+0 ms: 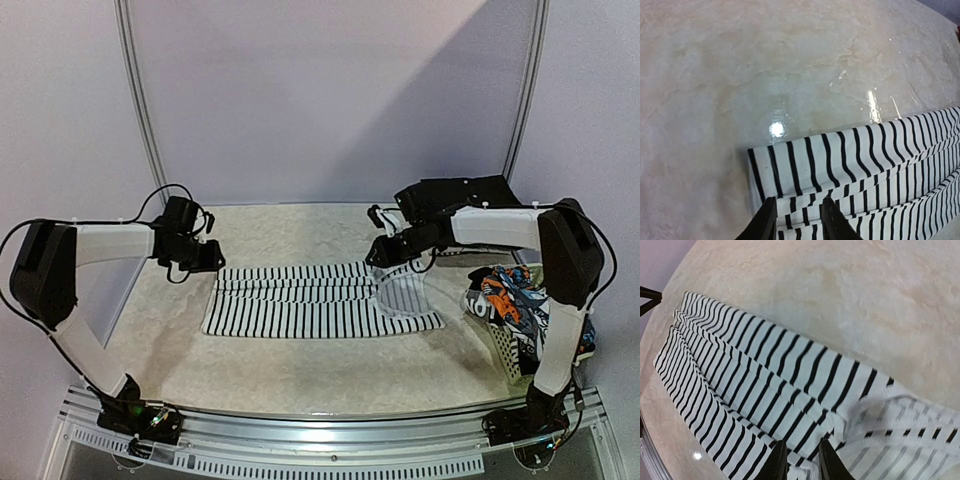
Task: Fold and stack the mixed laundry pile
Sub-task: Fold the 1/3-folded tank top at the center of the board, then smooth out the rectangle-folded tank top at the center of the board.
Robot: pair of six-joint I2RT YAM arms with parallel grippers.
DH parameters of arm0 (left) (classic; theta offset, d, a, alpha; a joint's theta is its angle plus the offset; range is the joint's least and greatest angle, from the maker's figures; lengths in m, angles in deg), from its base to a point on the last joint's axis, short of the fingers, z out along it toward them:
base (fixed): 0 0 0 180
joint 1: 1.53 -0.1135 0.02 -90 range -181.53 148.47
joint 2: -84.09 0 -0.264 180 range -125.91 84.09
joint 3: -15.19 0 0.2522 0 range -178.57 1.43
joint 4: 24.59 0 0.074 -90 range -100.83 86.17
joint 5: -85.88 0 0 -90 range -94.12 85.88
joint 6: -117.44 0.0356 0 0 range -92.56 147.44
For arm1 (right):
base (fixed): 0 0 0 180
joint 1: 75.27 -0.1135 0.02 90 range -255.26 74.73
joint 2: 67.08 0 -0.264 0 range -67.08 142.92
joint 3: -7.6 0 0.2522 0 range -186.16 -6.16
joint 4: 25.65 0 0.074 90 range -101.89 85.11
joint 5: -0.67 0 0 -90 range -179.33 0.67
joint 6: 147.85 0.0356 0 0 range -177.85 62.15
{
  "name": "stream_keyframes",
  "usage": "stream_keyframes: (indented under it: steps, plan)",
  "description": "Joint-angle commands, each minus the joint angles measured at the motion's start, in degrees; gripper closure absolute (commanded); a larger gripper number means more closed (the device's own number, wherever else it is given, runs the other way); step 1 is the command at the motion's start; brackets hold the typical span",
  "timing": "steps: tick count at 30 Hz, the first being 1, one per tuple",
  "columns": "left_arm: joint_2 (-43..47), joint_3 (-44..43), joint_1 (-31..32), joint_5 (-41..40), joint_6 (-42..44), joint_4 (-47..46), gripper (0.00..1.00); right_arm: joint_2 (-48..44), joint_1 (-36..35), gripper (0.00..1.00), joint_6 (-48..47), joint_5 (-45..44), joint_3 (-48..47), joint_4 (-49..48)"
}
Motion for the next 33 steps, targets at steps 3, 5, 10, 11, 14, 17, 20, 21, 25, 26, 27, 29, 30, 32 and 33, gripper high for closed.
stream_keyframes:
  steps: [3, 5, 10, 11, 14, 17, 20, 21, 25, 26, 27, 29, 30, 32, 33]
  plan:
    - [-10.90, -11.14, 5.95, -2.01, 0.38, 2.99, 0.71, 8.26, -0.21, 0.81, 3.16, 0.78, -7.03, -4.30]
    - [-14.04, -14.07, 6.95, -2.25, 0.36, 3.86, 0.72, 10.41, -0.23, 0.82, 3.44, 0.58, -8.67, -3.46]
    - [-19.46, -17.90, 8.51, -2.00, 0.40, 5.19, 0.73, 14.54, -0.21, 0.83, 3.45, -0.03, -9.40, -1.97]
    - [-20.11, -18.02, 8.72, -1.77, 0.40, 5.22, 0.74, 14.87, -0.24, 0.83, 3.39, -0.33, -9.26, -1.47]
    - [-20.63, -17.23, 9.73, -1.83, 0.30, 5.17, 0.75, 14.49, -0.23, 0.84, 3.04, -1.07, -7.72, -1.04]
    - [-19.90, -15.51, 10.48, -2.18, 0.06, 4.61, 0.75, 12.71, -0.20, 0.84, 2.97, -2.03, -5.03, -1.05]
    - [-19.14, -13.75, 11.14, -2.40, -0.12, 3.96, 0.76, 10.51, -0.16, 0.84, 2.91, -2.21, -2.64, -1.35]
    - [-18.86, -13.27, 11.29, -2.47, -0.17, 3.85, 0.76, 10.10, -0.18, 0.84, 2.86, -2.23, -2.20, -1.11]
    - [-17.59, -11.09, 11.79, -2.99, -0.24, 3.23, 0.76, 8.70, -0.62, 0.84, 2.90, -1.85, 0.01, -0.95]
    - [-17.14, -10.49, 11.86, -3.19, -0.32, 3.08, 0.76, 8.38, -0.81, 0.84, 2.96, -1.98, 0.51, -0.96]
    - [-16.76, -9.88, 11.88, -3.35, -0.30, 2.93, 0.76, 7.75, -1.01, 0.84, 2.98, -2.22, 1.08, -0.98]
    - [-15.95, -8.96, 12.01, -3.63, -0.40, 2.90, 0.76, 6.76, -1.60, 0.83, 3.02, -2.67, 2.14, -0.75]
    - [-15.54, -8.47, 12.17, -3.83, -0.41, 2.83, 0.76, 5.97, -1.93, 0.83, 3.09, -2.92, 2.69, -0.74]
    - [-14.60, -7.56, 12.43, -4.05, -0.52, 2.72, 0.76, 4.83, -2.77, 0.83, 3.17, -3.75, 3.84, -0.53]
    - [-14.17, -7.17, 12.56, -4.07, -0.51, 2.63, 0.76, 4.44, -3.25, 0.83, 3.35, -4.14, 4.40, -0.40]
